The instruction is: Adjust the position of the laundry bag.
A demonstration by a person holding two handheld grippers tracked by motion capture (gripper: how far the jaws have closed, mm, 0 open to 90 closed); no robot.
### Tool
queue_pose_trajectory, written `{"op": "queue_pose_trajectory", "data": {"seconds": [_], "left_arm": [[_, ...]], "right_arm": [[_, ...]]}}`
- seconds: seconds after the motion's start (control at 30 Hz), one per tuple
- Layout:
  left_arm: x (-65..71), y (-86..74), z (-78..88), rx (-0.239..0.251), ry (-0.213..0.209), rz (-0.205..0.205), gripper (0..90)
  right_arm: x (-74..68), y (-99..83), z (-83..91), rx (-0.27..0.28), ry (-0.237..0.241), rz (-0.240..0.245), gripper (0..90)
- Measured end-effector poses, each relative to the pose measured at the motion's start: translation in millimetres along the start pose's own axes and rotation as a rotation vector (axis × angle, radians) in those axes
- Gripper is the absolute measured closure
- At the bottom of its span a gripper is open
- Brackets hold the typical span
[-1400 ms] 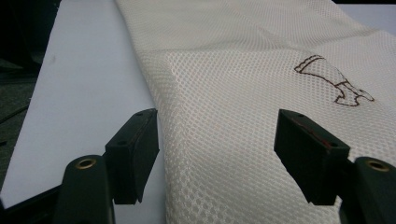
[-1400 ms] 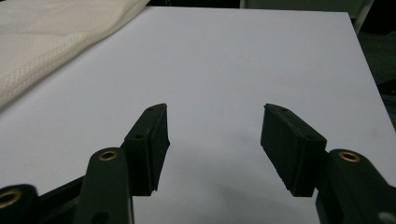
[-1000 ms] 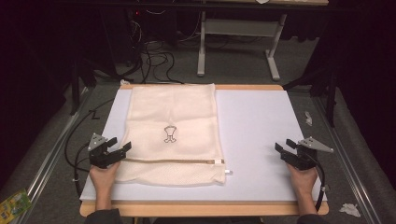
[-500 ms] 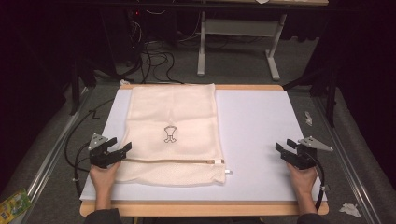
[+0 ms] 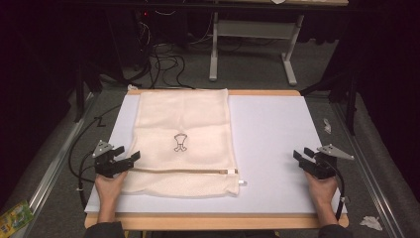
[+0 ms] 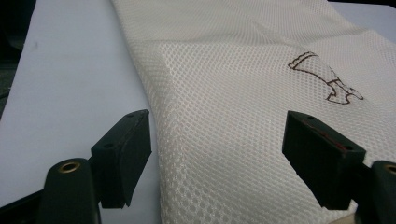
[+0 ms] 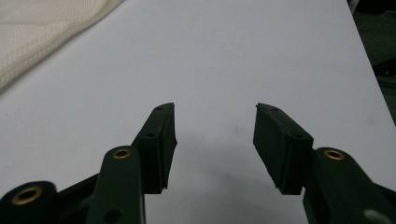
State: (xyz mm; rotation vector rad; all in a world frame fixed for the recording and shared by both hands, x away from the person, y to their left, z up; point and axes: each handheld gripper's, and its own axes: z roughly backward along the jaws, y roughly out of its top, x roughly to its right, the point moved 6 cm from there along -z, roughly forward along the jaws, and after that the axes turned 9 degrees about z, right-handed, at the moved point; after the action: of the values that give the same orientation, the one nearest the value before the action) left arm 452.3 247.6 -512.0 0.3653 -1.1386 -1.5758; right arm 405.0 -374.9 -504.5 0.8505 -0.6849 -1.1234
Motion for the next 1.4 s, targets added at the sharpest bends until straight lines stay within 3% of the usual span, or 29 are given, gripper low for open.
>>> {"op": "queue_pose_trajectory", "data": {"seconds": [0.17, 0.3, 0.4, 0.53, 0.63, 0.7, 0.83, 1.0, 1.17, 1.2, 1.27, 1.4], "left_arm": [[-1.7, 1.1, 1.8, 0.011, 0.0, 0.012, 23.9], [-3.9, 2.6, 3.8, -0.005, 0.019, 0.011, 24.7], [-4.9, 4.2, 5.9, -0.025, 0.023, -0.003, 24.3], [-5.9, 7.2, 9.9, -0.053, 0.028, 0.007, 25.2], [-4.2, 11.0, 11.8, -0.058, 0.04, -0.009, 26.9], [-3.1, 13.1, 11.9, -0.057, 0.05, -0.015, 28.8], [-2.1, 13.6, 8.8, -0.082, 0.067, -0.011, 30.0], [-0.6, 13.3, 3.3, -0.115, 0.085, -0.005, 32.6], [1.3, 11.4, -2.9, -0.149, 0.109, -0.03, 35.2], [0.8, 10.1, -7.0, -0.168, 0.122, -0.024, 36.2], [0.6, 10.0, -8.6, -0.17, 0.125, -0.016, 36.9], [-1.9, 10.1, -12.0, -0.185, 0.143, -0.005, 37.5]], "right_arm": [[-0.7, 0.2, 0.6, -0.005, 0.001, -0.008, 47.1], [-4.2, 5.5, 2.7, -0.009, 0.021, -0.068, 45.2], [-9.7, 9.3, 1.1, -0.001, 0.042, -0.08, 45.5], [-22.1, 14.1, -2.3, -0.003, 0.088, -0.07, 46.4], [-31.9, 17.6, -4.8, -0.013, 0.107, -0.056, 48.2], [-39.2, 21.7, -9.6, -0.025, 0.119, -0.021, 49.6], [-52.6, 27.6, -19.2, -0.06, 0.162, -0.009, 51.0], [-75.2, 34.3, -31.5, -0.104, 0.201, 0.055, 55.8], [-91.6, 40.9, -40.2, -0.12, 0.239, 0.067, 56.9], [-100.0, 46.6, -45.0, -0.117, 0.256, 0.078, 57.1], [-108.2, 49.1, -50.7, -0.162, 0.282, 0.053, 56.9], [-123.2, 53.8, -59.9, -0.177, 0.296, 0.094, 58.3]]}}
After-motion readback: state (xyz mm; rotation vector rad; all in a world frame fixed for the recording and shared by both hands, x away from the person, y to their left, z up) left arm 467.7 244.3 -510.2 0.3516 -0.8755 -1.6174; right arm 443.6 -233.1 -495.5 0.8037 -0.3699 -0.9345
